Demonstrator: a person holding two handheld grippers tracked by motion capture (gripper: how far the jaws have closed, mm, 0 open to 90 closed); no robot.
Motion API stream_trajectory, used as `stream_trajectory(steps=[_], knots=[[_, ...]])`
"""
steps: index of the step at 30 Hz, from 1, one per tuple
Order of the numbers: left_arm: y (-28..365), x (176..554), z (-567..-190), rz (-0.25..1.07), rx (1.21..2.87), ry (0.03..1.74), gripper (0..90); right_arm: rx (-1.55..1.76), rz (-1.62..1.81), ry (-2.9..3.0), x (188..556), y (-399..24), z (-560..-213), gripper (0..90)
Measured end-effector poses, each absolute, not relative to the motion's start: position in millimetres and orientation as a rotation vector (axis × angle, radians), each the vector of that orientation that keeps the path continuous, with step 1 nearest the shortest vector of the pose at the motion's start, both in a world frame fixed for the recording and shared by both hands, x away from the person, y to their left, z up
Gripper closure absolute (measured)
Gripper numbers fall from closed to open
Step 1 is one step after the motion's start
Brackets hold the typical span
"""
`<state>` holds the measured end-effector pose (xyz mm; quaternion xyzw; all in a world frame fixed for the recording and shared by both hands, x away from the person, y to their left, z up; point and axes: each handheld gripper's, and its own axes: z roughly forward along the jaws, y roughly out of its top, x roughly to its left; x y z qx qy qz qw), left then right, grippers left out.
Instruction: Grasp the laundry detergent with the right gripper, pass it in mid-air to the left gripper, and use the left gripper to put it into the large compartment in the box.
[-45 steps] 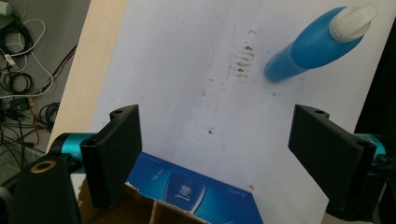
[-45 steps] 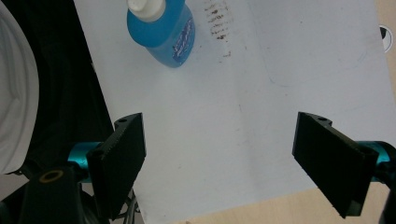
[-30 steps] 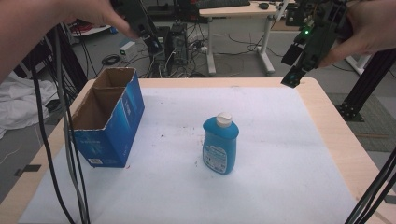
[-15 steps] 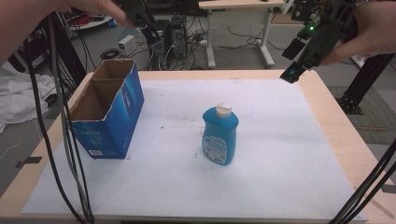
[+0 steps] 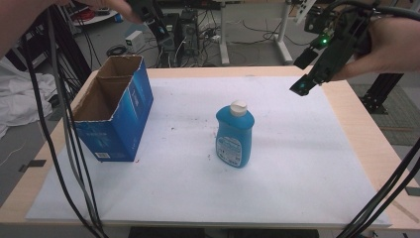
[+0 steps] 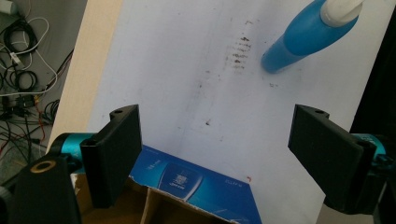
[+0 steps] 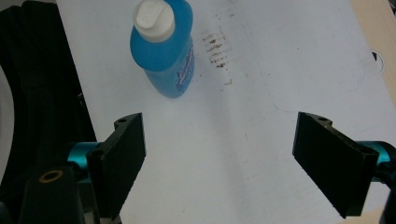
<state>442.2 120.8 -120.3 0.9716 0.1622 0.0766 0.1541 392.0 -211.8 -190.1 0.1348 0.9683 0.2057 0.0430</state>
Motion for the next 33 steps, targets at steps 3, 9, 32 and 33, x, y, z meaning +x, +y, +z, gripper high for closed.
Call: stream_trajectory(steps=[3, 9, 32, 33], knots=[[122.0, 441.6, -121.4, 0.217, 2.782, 0.472, 17.6, 0.416, 0.638, 2.962, 389.8, -209.3, -196.1, 16.5], [122.5, 440.9, -123.0, 0.217, 2.784, 0.469, 17.7, 0.401, 0.663, 2.954, 383.5, -202.9, -208.7, 12.1], [120.8, 436.8, -126.9, 0.204, 2.795, 0.466, 17.6, 0.418, 0.72, 2.961, 369.5, -185.7, -254.2, 12.2], [121.1, 436.9, -126.9, 0.205, 2.795, 0.463, 17.7, 0.417, 0.725, 2.961, 369.1, -184.9, -256.1, 12.2]])
